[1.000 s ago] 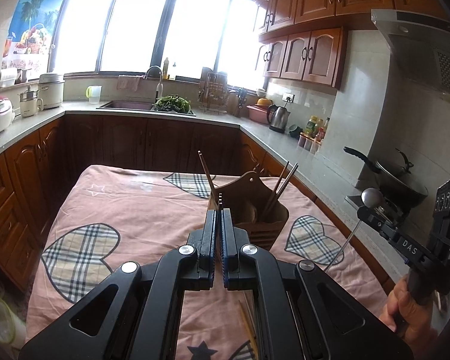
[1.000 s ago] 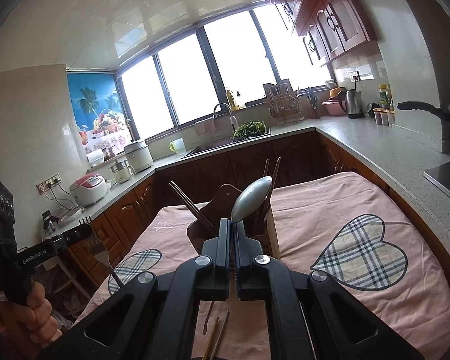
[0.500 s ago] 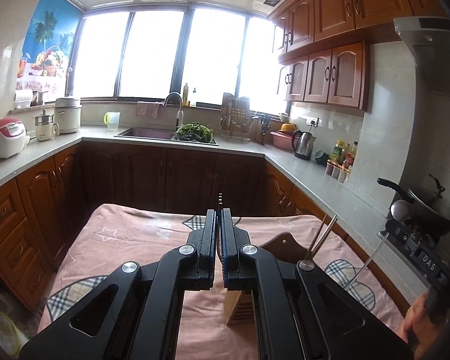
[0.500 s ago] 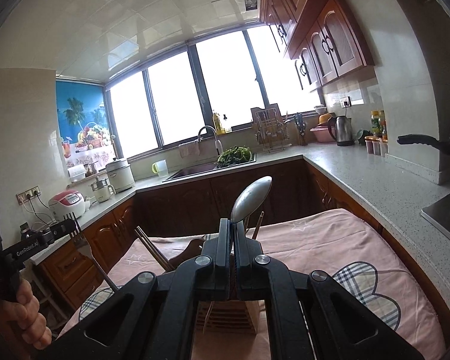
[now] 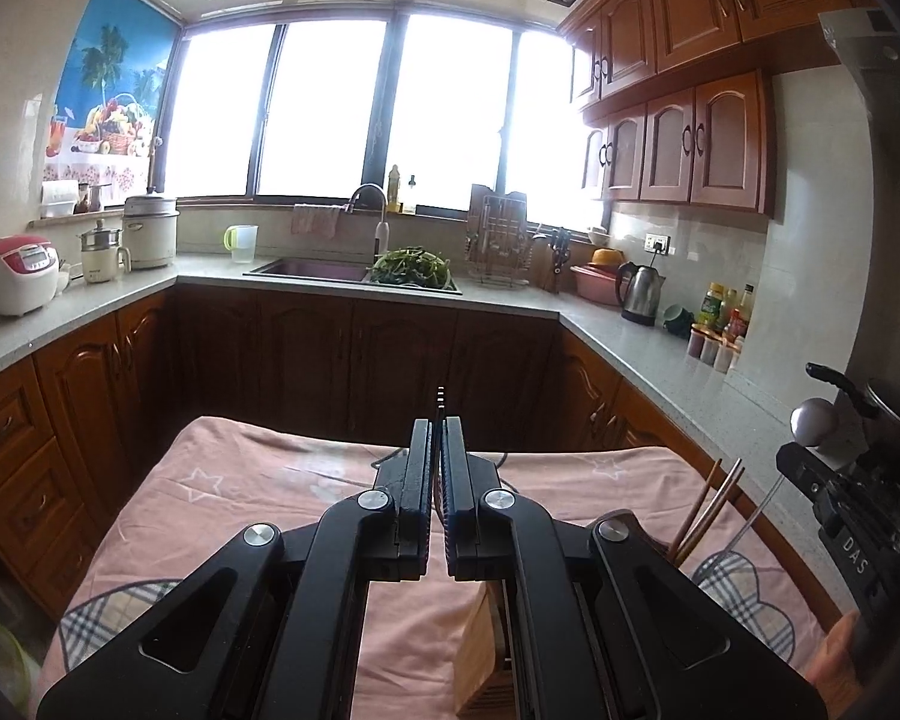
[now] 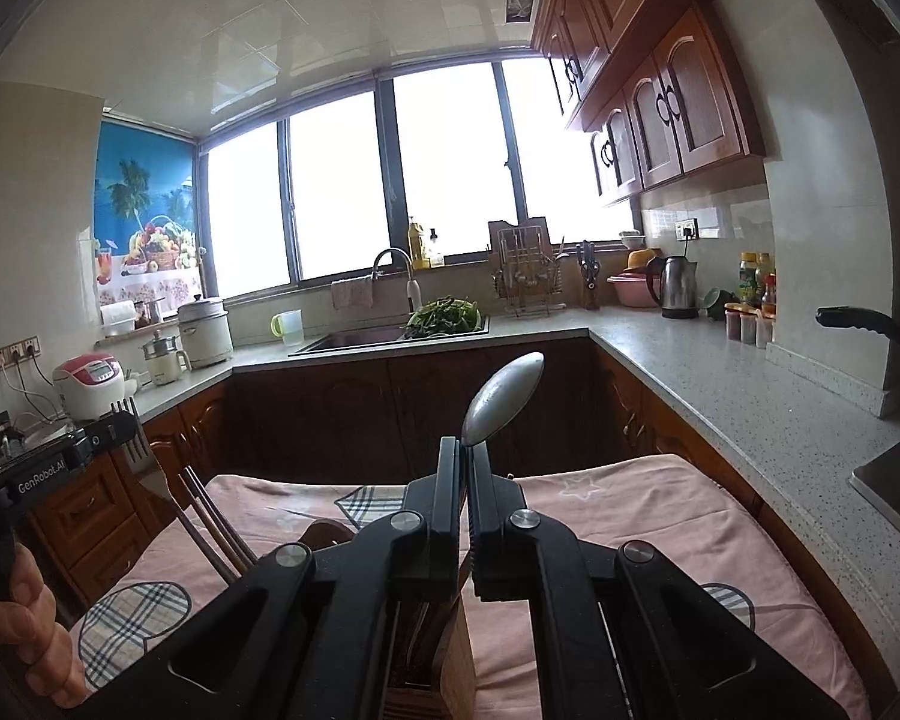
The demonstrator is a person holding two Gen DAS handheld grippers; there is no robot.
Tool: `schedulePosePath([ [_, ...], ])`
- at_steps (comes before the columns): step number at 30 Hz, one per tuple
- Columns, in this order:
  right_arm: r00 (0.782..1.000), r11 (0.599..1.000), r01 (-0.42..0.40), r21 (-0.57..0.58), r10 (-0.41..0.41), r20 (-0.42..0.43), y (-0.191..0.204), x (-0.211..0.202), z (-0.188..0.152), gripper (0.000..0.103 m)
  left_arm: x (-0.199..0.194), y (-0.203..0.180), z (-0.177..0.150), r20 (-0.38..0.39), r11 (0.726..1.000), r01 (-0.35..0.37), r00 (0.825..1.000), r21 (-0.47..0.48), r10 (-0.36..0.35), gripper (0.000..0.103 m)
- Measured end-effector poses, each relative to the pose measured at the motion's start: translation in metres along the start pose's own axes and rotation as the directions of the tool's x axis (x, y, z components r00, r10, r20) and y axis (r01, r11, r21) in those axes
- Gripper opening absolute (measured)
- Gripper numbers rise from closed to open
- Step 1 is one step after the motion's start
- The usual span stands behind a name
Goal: Organize utensils
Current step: 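Lift the fork and spoon and lower them into the wooden holder, then open both tools to release the fork and spoon inside the holder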
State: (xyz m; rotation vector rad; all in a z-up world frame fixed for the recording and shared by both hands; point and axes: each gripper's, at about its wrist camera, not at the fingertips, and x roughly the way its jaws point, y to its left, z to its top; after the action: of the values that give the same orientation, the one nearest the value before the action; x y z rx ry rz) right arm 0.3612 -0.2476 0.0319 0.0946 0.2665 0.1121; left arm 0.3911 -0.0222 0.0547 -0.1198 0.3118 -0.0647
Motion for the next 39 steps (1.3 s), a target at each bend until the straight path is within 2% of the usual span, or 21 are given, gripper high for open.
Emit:
schedulePosePath([
  [11, 0.999, 1.000, 0.006, -0.028, -0.007, -0.042, 0.005, 0.017, -0.023, 0.002, 0.014, -0.009, -0.019, -0.021, 0.999, -0.009, 1.000, 0.039, 0.010, 0.002],
  [28, 0.987, 0.997, -0.042, -0.058, 0.033, -0.158, 0.017, 0.032, -0.050, 0.002, 0.031, -0.024, -0.045, -0.110, 0.996, 0.036, 0.994, 0.086, -0.027, 0.002],
  [39, 0.974, 0.998, -0.061, 0.023, 0.065, -0.215, 0.005, 0.040, -0.060, 0.002, 0.036, -0.028, -0.048, -0.152, 0.994, 0.064, 0.987, 0.087, -0.051, 0.002],
])
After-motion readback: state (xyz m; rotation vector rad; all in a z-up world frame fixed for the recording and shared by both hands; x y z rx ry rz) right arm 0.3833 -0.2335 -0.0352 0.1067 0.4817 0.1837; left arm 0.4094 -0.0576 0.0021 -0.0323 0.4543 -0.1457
